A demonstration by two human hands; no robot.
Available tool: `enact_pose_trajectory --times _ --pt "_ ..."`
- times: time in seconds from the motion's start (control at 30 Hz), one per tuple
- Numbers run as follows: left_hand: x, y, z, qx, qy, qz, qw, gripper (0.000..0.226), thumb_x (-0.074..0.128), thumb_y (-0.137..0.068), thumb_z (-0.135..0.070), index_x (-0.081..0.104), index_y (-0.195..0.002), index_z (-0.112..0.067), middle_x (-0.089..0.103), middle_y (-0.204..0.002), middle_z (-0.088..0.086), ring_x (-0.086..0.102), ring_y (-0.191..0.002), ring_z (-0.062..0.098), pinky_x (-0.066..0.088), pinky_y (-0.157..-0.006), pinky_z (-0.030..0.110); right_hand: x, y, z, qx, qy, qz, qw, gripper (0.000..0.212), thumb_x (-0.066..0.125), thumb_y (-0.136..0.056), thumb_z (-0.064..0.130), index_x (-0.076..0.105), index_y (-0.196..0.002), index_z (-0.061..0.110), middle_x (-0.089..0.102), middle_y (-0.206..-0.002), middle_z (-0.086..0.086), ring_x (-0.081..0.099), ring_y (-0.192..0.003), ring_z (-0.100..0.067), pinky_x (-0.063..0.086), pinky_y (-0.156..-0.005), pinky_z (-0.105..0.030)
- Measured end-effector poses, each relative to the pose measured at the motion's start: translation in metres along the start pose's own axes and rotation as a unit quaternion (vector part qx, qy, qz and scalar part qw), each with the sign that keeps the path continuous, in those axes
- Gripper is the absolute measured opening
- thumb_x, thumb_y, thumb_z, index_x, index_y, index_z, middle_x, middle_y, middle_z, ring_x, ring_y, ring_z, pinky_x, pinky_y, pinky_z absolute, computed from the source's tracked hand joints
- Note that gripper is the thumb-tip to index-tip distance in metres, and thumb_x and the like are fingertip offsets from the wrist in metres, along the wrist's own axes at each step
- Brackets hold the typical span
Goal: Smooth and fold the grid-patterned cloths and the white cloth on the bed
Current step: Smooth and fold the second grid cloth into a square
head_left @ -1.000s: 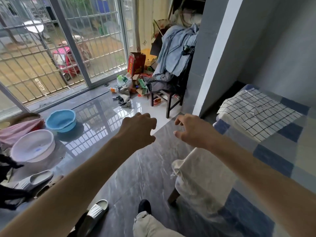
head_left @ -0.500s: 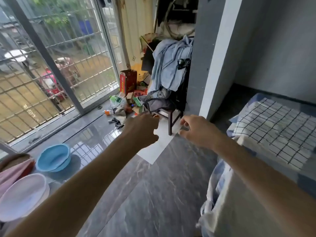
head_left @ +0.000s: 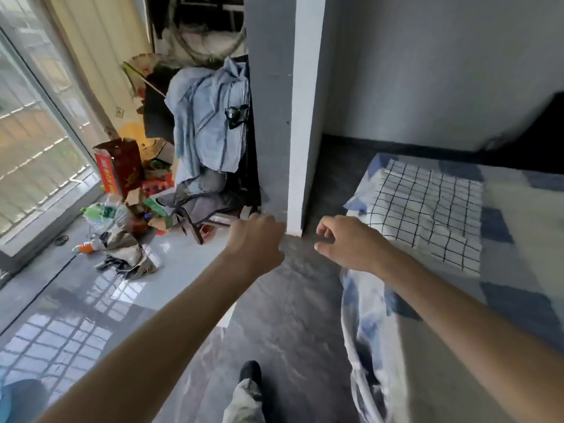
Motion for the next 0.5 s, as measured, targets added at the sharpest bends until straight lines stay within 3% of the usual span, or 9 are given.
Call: enact_pose_trajectory --times 0.1,0.3,0.5 --pt "0.000 -0.040 0.027 0.050 0.007 0.015 0.999 0.028 0.058 -0.086 -0.038 0.059 -0.111 -0.024 0.059 -0.110 -0.003 0.056 -0.107 0.022 0.039 -0.076 0.035 -0.004 -0.033 -0.001 0.052 -0.010 -0.016 0.998 0.021 0.058 -0.084 0.040 0.057 -0.101 0.027 0.060 -0.098 0.009 0.059 -0.088 -0.015 0.050 -0.080 -0.036" --pt "0.005 -0.125 0.073 0.124 0.013 0.057 0.991 0.030 0.056 -0.088 -0.039 0.056 -0.116 -0.029 0.059 -0.115 -0.005 0.056 -0.109 0.020 0.048 -0.083 0.037 0.003 -0.085 -0.007 0.156 -0.027 -0.030 0.987 0.022 0.056 -0.082 0.041 0.056 -0.100 0.029 0.059 -0.098 0.010 0.059 -0.091 -0.017 0.048 -0.079 -0.034" --pt "0.028 -0.182 0.051 0.232 -0.010 0.066 0.971 0.027 0.053 -0.090 -0.036 0.056 -0.116 -0.026 0.060 -0.115 -0.004 0.057 -0.105 0.018 0.035 -0.071 0.031 0.005 -0.091 -0.028 0.244 -0.054 -0.040 0.967 0.022 0.057 -0.082 0.032 0.054 -0.102 0.025 0.058 -0.097 0.012 0.059 -0.092 -0.016 0.050 -0.084 -0.039"
Point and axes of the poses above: each hand's wrist, its own y-axis away from the middle knuckle, its own x-axis out of the palm, z = x × y, the point moved 1 cm from there along -y, towards the middle knuckle
